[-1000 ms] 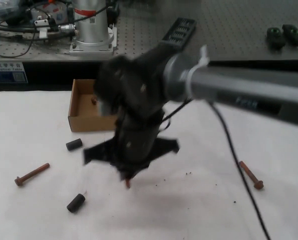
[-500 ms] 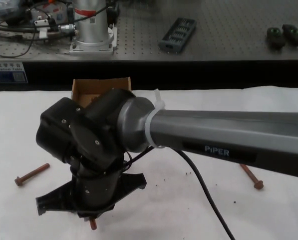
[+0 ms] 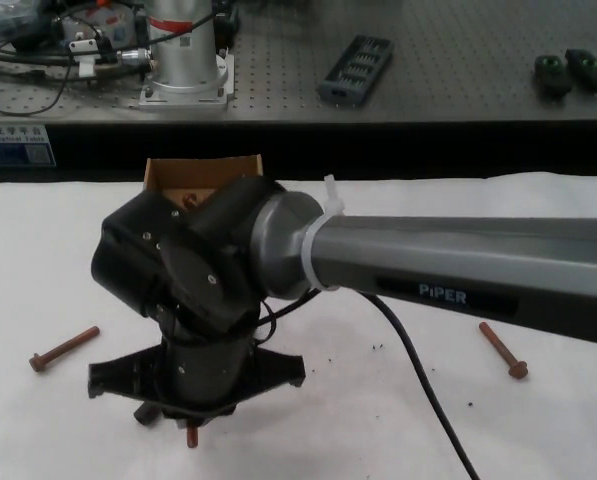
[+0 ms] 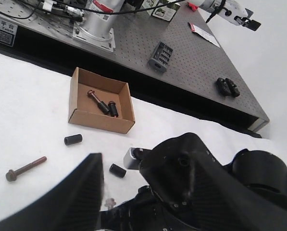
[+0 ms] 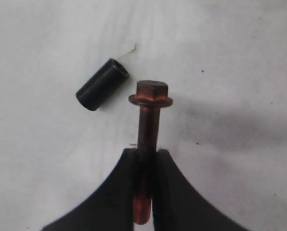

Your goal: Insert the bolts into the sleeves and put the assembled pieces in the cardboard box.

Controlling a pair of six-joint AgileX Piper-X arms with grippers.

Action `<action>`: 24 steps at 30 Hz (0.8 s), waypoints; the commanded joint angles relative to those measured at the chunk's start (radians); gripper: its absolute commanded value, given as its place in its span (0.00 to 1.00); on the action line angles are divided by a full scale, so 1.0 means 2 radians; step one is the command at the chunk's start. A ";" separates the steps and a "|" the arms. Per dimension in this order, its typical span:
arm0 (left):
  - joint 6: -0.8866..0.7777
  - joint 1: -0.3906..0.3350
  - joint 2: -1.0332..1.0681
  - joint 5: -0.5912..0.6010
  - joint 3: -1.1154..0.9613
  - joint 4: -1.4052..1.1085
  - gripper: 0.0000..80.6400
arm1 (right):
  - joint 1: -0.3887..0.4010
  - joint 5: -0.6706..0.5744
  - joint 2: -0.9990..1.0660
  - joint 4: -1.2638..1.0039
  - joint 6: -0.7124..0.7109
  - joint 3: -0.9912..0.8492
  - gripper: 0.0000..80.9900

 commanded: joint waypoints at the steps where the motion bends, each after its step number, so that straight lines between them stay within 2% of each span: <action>1: -0.016 0.002 -0.002 0.005 -0.004 -0.003 0.50 | -0.002 -0.002 -0.013 -0.010 0.023 0.009 0.05; 6: -0.016 0.002 -0.002 0.005 -0.004 -0.003 0.50 | 0.000 -0.010 -0.016 -0.007 0.027 0.015 0.02; 8: -0.016 0.002 -0.002 0.005 -0.004 -0.003 0.50 | 0.000 -0.030 -0.016 -0.007 0.021 0.015 0.14; 11: -0.020 0.002 -0.002 0.001 -0.004 -0.003 0.50 | -0.001 -0.058 -0.016 0.009 -0.005 0.015 0.45; 13: -0.020 0.002 0.002 -0.001 -0.004 -0.003 0.50 | -0.002 -0.059 -0.018 0.034 -0.010 0.015 0.52; 15: -0.021 0.002 0.009 -0.001 -0.004 0.001 0.50 | -0.005 -0.049 -0.022 0.059 -0.043 0.015 0.47; 19: -0.023 0.002 0.044 0.000 -0.004 0.022 0.50 | -0.028 0.031 -0.051 0.083 -0.121 0.019 0.36; 24: -0.023 0.002 0.129 0.019 0.001 0.017 0.50 | -0.111 0.074 -0.119 0.079 -0.211 0.050 0.36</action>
